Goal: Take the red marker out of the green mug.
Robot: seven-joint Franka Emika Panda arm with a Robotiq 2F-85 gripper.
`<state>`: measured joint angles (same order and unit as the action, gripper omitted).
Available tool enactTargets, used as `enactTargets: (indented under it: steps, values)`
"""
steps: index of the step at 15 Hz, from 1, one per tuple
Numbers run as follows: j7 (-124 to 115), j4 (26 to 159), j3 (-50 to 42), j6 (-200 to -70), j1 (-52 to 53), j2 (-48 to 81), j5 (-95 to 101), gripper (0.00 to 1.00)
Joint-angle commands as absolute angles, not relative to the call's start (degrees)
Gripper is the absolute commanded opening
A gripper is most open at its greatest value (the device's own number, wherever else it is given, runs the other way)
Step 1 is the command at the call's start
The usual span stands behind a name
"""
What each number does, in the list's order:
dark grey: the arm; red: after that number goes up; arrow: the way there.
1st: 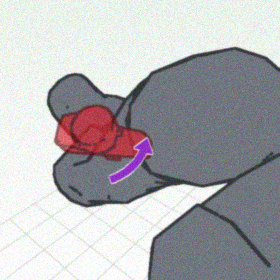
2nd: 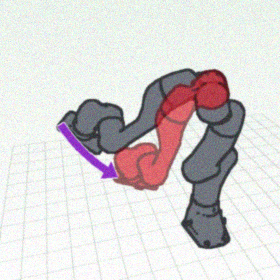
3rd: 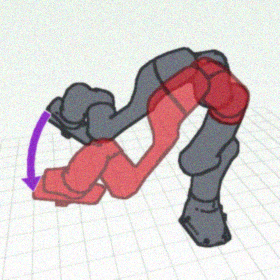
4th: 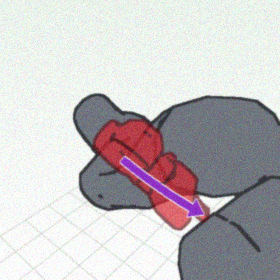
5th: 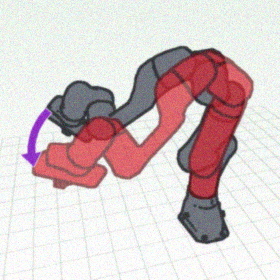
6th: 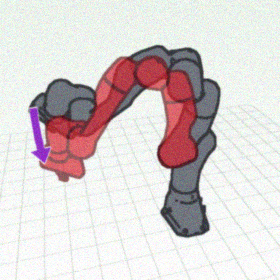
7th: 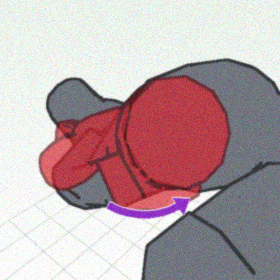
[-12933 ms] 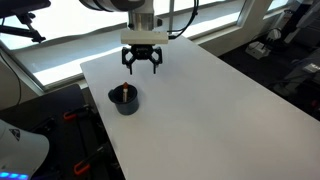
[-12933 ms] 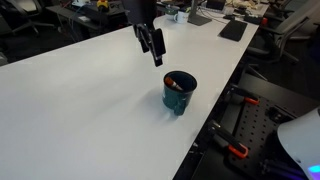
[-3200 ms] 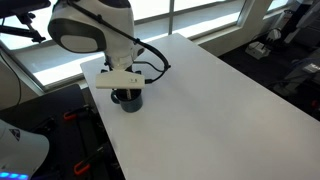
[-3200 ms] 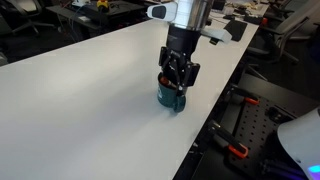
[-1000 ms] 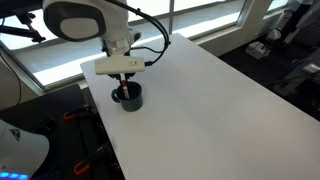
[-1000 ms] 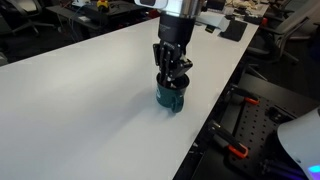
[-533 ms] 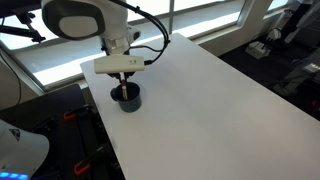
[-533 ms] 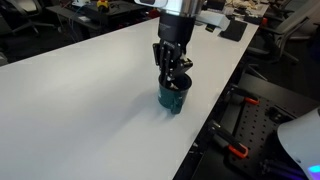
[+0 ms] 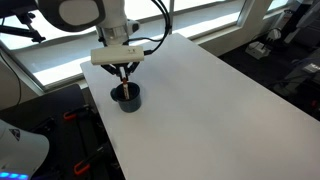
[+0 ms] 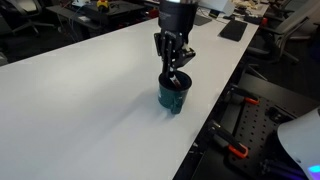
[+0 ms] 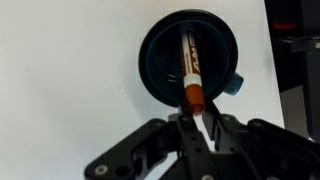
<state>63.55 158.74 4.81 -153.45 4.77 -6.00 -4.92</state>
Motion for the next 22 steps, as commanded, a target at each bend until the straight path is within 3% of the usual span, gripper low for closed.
enactTargets:
  steps: [1,12,22]
  values:
    - [57.89,159.78,3.72,-147.11,4.46,-14.23,1.36,0.04]
    - [56.36,159.31,-3.10,-141.71,0.57,-27.59,11.64,0.04]
    - [60.56,158.82,-13.14,-143.42,-5.44,-23.68,14.08,0.04]
